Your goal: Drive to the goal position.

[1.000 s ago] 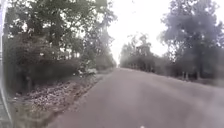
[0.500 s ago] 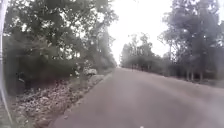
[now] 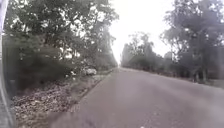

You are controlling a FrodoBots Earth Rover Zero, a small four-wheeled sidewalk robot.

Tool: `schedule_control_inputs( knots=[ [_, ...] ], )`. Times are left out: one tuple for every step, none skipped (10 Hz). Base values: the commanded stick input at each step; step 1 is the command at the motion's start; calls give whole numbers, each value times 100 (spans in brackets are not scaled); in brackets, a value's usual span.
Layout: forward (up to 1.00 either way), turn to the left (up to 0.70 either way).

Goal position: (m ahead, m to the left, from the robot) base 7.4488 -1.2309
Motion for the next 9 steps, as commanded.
schedule_control_inputs(
  knots=[
    [70, 0],
    [70, -16],
    [70, -27],
    [70, -15],
    [70, 0],
    [70, 1],
    [70, 1],
    [70, 1],
    [70, 1]
  ],
)
